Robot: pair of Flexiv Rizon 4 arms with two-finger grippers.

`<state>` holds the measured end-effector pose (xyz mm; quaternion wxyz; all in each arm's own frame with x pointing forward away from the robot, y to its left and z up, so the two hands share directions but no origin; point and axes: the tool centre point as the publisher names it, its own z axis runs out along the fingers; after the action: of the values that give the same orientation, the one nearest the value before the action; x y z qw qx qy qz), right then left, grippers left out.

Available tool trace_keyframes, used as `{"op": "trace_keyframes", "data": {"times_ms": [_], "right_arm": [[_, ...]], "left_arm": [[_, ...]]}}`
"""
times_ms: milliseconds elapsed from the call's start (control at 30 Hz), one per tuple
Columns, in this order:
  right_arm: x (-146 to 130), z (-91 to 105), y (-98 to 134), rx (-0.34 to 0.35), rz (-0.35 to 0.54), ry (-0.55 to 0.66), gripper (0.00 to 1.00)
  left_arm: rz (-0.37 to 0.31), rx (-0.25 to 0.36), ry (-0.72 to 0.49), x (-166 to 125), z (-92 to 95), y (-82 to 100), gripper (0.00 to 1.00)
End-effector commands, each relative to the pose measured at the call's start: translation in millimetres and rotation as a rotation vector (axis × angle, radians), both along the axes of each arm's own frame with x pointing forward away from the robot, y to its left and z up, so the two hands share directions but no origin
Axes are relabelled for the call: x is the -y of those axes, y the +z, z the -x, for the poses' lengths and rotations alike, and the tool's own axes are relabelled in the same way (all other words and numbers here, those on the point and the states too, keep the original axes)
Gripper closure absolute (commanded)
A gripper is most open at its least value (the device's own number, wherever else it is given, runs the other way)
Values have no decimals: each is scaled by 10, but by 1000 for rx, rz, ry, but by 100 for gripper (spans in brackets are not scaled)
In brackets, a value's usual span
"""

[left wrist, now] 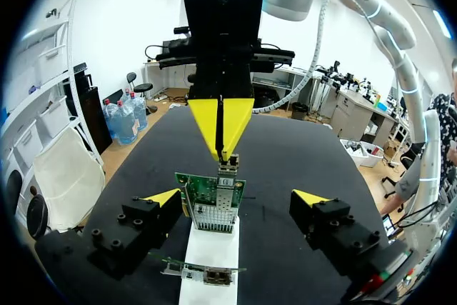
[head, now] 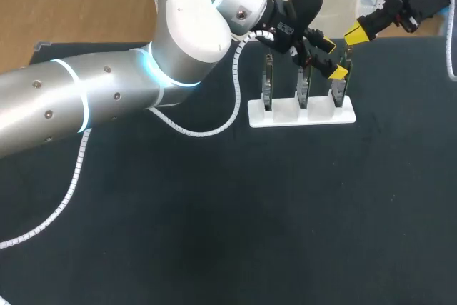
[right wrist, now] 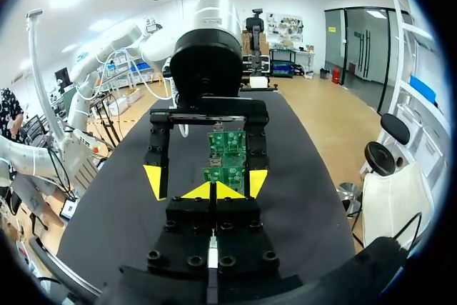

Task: Pick up the optical module with the left hand, and insert it into the network port with the right hand.

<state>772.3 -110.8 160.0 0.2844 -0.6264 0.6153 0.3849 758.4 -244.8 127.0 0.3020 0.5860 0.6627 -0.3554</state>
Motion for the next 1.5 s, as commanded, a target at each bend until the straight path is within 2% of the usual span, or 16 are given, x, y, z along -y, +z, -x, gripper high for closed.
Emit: {"op": "trace_keyframes", "data": {"times_ms": [33, 1500], "right_arm": [[-4, -27, -38, -10, 2, 2, 100], [-14, 40, -258, -71, 22, -14, 100]], "left_arm": [[-2, 0, 2, -5, 12, 6, 0], [-2, 0, 2, -5, 12, 6, 0]]}}
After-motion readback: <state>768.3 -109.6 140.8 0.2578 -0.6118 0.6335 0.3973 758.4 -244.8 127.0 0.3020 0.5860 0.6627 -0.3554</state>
